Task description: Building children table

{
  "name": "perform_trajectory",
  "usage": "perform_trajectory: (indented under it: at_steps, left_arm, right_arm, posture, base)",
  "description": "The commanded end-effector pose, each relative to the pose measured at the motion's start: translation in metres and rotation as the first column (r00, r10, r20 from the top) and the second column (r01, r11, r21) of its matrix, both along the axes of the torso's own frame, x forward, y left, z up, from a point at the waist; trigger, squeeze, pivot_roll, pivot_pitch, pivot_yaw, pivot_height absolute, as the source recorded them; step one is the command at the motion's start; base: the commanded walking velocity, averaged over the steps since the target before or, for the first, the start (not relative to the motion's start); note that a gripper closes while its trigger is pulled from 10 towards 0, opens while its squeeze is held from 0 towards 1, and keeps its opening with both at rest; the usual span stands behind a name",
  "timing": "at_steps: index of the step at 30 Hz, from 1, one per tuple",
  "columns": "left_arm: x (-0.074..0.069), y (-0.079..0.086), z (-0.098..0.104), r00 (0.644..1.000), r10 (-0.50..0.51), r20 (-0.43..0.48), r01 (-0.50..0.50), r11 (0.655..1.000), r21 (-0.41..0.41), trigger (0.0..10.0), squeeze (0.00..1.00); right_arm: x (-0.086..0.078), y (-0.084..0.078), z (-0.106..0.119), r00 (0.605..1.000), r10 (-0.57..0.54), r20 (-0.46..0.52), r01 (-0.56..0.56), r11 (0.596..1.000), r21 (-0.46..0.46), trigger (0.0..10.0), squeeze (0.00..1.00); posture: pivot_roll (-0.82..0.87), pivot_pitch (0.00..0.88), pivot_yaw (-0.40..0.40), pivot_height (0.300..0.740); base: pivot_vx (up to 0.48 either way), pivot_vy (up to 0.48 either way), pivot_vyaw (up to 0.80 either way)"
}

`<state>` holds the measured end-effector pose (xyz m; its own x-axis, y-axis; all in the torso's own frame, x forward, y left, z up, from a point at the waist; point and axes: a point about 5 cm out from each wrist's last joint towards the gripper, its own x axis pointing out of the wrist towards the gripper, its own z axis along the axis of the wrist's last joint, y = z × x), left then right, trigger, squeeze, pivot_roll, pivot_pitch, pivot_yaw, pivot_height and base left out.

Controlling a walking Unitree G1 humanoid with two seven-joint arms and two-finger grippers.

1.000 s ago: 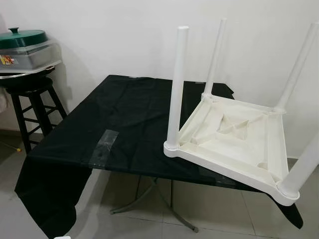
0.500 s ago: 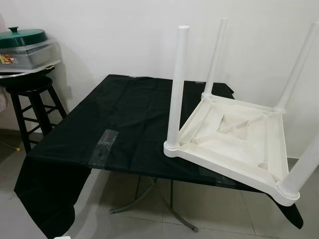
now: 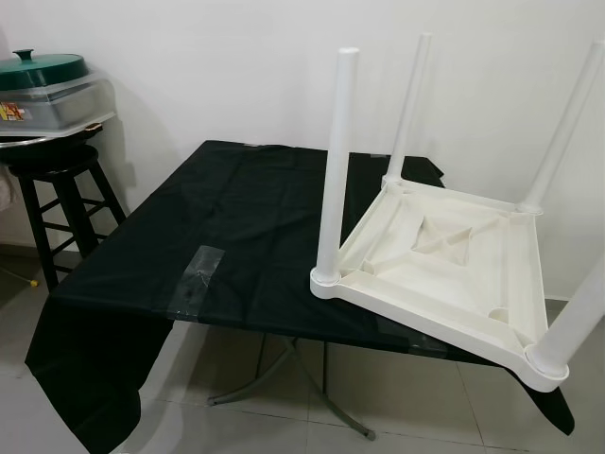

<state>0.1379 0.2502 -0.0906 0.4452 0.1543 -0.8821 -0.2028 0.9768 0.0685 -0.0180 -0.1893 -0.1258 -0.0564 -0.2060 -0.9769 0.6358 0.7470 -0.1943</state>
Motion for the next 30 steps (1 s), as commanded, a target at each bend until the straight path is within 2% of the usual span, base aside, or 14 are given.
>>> perform_trajectory:
  at_steps: [1,30]
  left_arm:
    - [-0.0005,0.004,0.0011,1.0,-0.002,0.002,0.002,1.0,0.007,10.0,0.0]
    - [-0.0002,0.0037,0.001,1.0,-0.002,0.0,0.002,1.0,0.001,10.0,0.0]
  right_arm:
    - [0.217,-0.0581,0.0607,0.683,0.696,0.222,-0.598,0.707,-0.378,10.0,0.0]
    - [0.2163,-0.0584,0.0605,0.678,0.7,0.223,-0.603,0.704,-0.375,10.0,0.0]
  posture:
    - [0.04,0.0,-0.031,0.74]
    - [0.04,0.0,-0.033,0.74]
  base:
    - [0.0,0.0,0.0]
    - [0.0,0.0,0.0]
